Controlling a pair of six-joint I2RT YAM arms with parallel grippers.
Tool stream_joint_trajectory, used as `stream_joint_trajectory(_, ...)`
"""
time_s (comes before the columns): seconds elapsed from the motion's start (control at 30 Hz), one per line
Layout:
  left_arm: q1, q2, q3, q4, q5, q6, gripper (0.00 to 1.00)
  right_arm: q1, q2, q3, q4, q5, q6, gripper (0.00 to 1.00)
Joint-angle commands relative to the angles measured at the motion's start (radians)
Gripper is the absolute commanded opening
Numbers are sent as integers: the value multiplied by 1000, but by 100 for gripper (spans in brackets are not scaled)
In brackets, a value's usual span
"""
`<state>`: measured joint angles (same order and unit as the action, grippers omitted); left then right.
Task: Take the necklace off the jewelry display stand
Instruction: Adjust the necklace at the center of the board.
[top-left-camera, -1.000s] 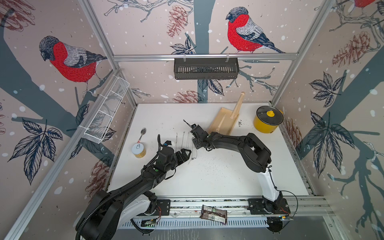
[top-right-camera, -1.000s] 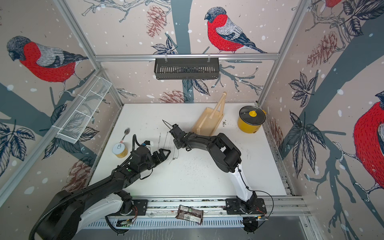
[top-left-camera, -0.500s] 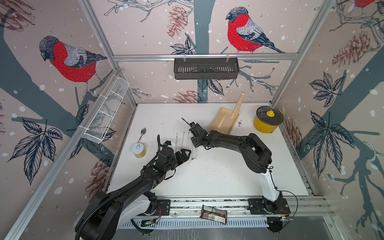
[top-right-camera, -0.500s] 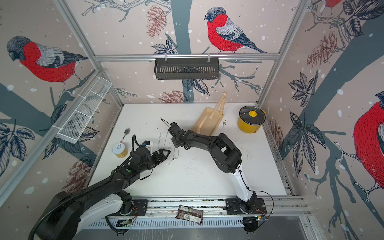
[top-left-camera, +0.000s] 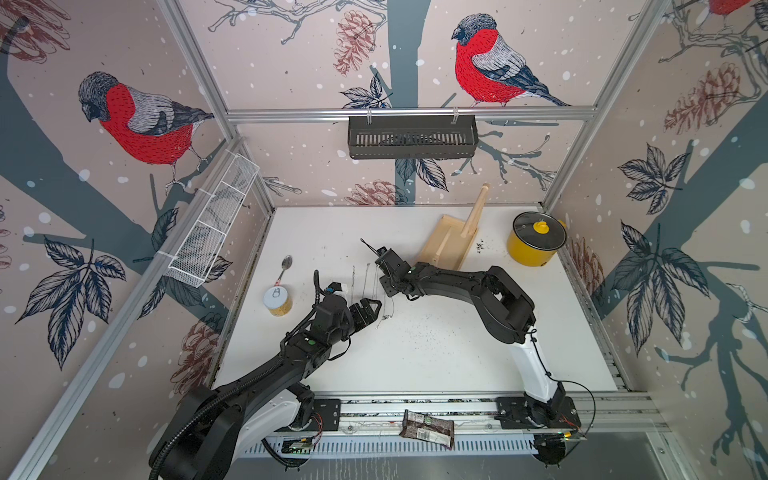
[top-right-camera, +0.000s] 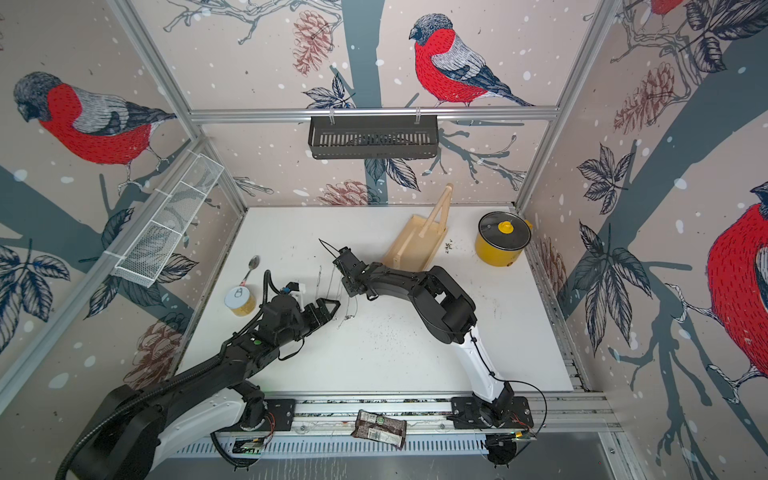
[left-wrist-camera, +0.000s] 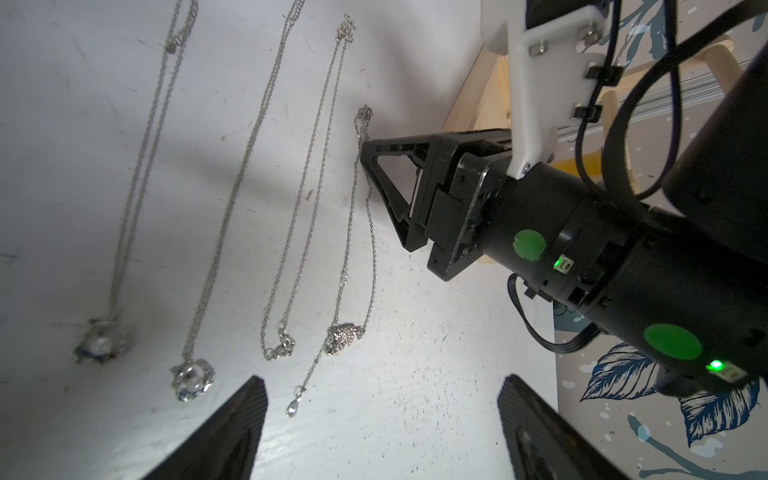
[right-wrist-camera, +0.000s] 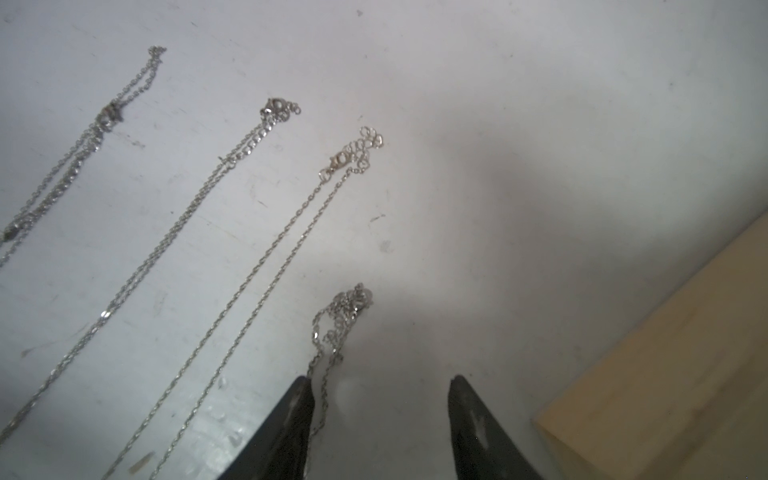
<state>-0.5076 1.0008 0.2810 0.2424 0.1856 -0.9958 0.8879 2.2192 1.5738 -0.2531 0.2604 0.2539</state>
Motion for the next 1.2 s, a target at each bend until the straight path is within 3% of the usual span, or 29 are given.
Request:
stream_joint_trajectory(0.0,2,-3,0,26,-3,-6,88,-5,10,5,-30,26,-20,54)
stream_joint_trajectory(0.67,5,1,9,11,-3,6,88,-50,98,130,-61,9,-35,54)
stream_joint_trajectory(1.17,8,10,13,13,0,9,88,-88,126,174,-112,74,-21,54)
